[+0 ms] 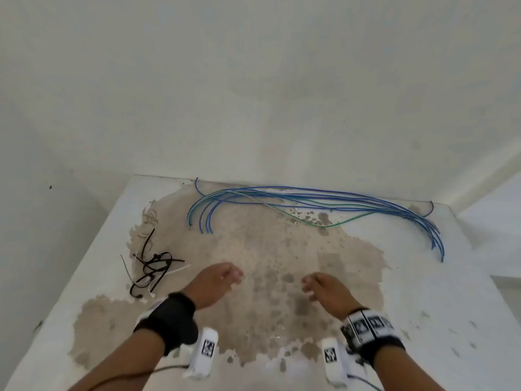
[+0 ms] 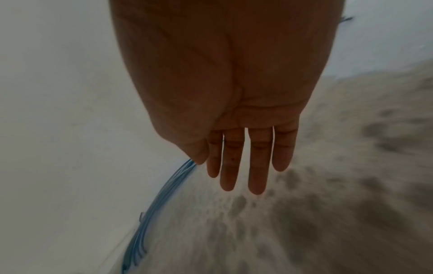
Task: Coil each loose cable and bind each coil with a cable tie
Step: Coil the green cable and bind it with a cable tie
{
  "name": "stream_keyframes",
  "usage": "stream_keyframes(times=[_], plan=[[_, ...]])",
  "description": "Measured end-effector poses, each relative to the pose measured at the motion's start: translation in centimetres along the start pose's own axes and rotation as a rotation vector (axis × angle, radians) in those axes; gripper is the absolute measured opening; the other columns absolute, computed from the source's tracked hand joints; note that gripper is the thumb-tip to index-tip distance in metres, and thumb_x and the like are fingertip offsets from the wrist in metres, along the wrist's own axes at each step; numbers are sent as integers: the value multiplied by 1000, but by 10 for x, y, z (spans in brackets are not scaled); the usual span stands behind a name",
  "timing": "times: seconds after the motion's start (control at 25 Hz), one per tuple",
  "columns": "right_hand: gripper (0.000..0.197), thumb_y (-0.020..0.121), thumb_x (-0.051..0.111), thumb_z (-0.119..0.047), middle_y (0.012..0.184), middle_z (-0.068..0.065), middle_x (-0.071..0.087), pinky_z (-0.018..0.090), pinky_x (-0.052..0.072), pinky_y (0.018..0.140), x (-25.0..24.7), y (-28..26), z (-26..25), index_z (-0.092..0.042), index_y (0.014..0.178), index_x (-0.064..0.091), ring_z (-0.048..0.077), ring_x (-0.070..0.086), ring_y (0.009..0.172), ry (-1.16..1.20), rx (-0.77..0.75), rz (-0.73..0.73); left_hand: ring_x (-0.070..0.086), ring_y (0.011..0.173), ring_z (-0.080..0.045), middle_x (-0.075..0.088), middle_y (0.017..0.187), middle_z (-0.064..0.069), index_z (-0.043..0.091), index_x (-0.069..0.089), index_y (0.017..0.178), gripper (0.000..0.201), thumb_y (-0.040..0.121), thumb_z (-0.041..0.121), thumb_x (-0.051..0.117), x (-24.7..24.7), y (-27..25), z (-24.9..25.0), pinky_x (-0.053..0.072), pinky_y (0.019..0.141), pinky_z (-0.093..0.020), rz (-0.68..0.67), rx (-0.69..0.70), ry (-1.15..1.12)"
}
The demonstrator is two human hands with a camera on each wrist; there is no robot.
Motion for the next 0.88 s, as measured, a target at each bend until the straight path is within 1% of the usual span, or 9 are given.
stream_keyframes(times=[0.08, 0.12, 0.2, 0.28, 0.36, 0.52, 0.72, 0.8, 0.88], plan=[[22, 105, 47, -29, 103, -5, 75, 37, 55, 89, -15, 47, -16, -25, 100, 67, 18, 72, 89, -55, -26, 45, 69, 93, -17, 71, 101, 8, 22, 67, 102, 19, 105, 24, 48, -3, 45, 14, 56, 90, -34, 25, -34, -44], [21, 104, 48, -28, 105, -2, 75, 34, 53, 89, -20, 72, -22, -25, 99, 68, 20, 71, 92, -81, -40, 56, 69, 95, -21, 71, 101, 6, 22, 66, 102, 19, 105, 24, 47, -3, 66, 21, 55, 91, -35, 22, -55, -64], [21, 103, 50, -26, 107, 3, 74, 28, 46, 83, -31, 115, -36, -20, 101, 70, 23, 67, 95, -161, -61, 115, 67, 95, -22, 70, 102, 1, 16, 64, 105, 20, 106, 20, 45, -3, 102, 37, 54, 82, -22, 32, -83, -92], [20, 102, 51, -24, 109, 7, 71, 29, 46, 84, -36, 146, -41, -16, 107, 69, 27, 65, 100, -202, -84, 177, 65, 89, -17, 68, 103, -2, 10, 63, 110, 22, 106, 17, 43, 2, 126, 48, 47, 64, -7, 42, -98, -127], [23, 101, 53, -23, 119, 8, 67, 35, 48, 93, -39, 175, -45, -14, 116, 68, 30, 62, 110, -221, -99, 218, 63, 87, -10, 67, 105, -2, 8, 63, 116, 24, 106, 16, 42, 6, 146, 51, 43, 56, -4, 37, -143, -153], [38, 98, 51, -30, 137, 7, 55, 45, 44, 100, -31, 217, -47, -21, 135, 59, 35, 50, 122, -507, -77, 185, 66, 91, -16, 69, 111, -1, 12, 64, 116, 24, 104, 18, 44, 14, 176, 43, 44, 61, -10, -9, -217, -201], [27, 98, 54, -31, 116, 4, 67, 46, 48, 95, -17, 224, -49, -27, 118, 71, 32, 59, 108, -470, -67, 282, 64, 86, -7, 69, 113, -2, 10, 63, 121, 25, 105, 18, 45, 11, 178, 42, 46, 59, -7, 41, -212, -361], [20, 96, 59, -28, 105, 3, 70, 44, 50, 88, -9, 208, -44, -25, 109, 73, 32, 62, 99, -298, -153, 408, 66, 92, -12, 67, 119, 2, 16, 59, 126, 26, 105, 24, 46, 10, 173, 44, 52, 68, -18, 92, -224, -475], [13, 96, 63, -26, 96, 0, 69, 41, 48, 85, -2, 184, -38, -25, 104, 73, 28, 60, 93, -171, -212, 496, 66, 103, -15, 63, 123, 5, 21, 53, 130, 28, 104, 30, 47, 5, 172, 45, 53, 85, -31, 130, -259, -599]])
Point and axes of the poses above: each hand's wrist, its own y-axis towards the middle knuckle, its own x-axis out of the palm, z = x × y, the point moved 2 cm from there along y, towards the middle knuckle
